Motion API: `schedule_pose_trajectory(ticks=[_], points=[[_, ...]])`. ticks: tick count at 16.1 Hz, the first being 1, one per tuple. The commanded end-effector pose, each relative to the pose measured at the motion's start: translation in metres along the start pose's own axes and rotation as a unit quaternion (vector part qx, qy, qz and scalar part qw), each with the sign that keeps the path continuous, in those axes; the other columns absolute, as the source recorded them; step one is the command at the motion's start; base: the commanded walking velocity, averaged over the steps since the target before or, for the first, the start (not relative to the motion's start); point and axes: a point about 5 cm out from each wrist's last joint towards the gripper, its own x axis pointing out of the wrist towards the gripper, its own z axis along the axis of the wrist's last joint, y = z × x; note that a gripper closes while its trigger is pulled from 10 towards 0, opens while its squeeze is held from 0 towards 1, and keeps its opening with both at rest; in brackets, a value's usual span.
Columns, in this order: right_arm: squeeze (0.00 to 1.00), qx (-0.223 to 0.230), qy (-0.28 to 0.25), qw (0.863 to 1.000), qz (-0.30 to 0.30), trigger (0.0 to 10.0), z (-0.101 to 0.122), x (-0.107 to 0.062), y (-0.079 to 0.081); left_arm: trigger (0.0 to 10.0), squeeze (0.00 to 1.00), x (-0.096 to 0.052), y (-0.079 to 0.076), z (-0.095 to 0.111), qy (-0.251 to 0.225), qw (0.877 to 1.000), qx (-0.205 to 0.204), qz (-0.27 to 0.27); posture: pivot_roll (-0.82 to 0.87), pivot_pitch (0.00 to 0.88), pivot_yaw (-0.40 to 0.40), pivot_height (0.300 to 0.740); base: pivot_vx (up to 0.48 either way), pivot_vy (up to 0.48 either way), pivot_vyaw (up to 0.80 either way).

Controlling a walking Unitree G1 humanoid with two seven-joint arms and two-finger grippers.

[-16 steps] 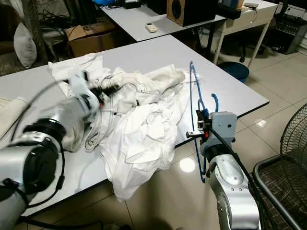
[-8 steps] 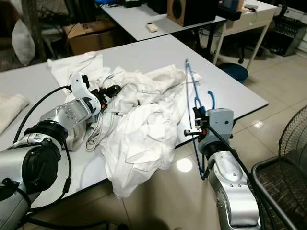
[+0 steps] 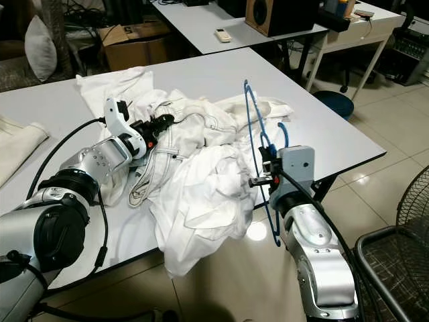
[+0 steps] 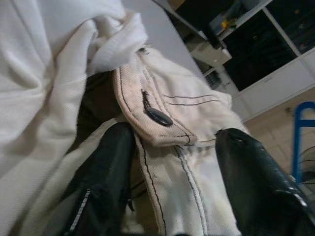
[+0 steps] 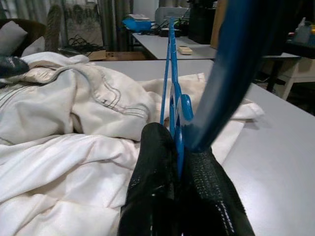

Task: Hang hanger

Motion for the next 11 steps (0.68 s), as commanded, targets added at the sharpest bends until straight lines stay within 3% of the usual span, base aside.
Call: schedule_pose_trajectory(ticks=[1, 5, 7, 11], points=[[0.0, -0.003, 0.0, 1.0, 0.002, 10.0, 0.001, 0.003, 0.0, 0.0, 0.0, 0.003, -0.009, 0.001, 0.001, 1.0, -0.006, -0.026, -0.22, 0.0, 0.034, 0.74, 0.0, 0.0, 0.0], [0.0, -0.004, -0.002, 1.0, -0.001, 10.0, 0.0, 0.001, 0.0, 0.0, 0.0, 0.009, -0.024, -0.012, 0.041, 0.997, -0.014, -0.07, -0.23, 0.0, 0.049, 0.74, 0.0, 0.0, 0.0], [0.0, -0.005, -0.003, 1.0, -0.006, 10.0, 0.001, 0.0, -0.001, 0.0, 0.0, 0.01, -0.026, -0.022, 0.068, 0.995, -0.012, -0.07, -0.24, 0.0, 0.059, 0.74, 0.0, 0.0, 0.0], [0.0, -0.008, -0.004, 1.0, -0.012, 10.0, 0.001, -0.002, -0.002, 0.0, 0.0, 0.012, -0.028, -0.024, 0.072, 0.995, -0.018, -0.063, -0.25, 0.0, 0.064, 0.74, 0.0, 0.0, 0.0]])
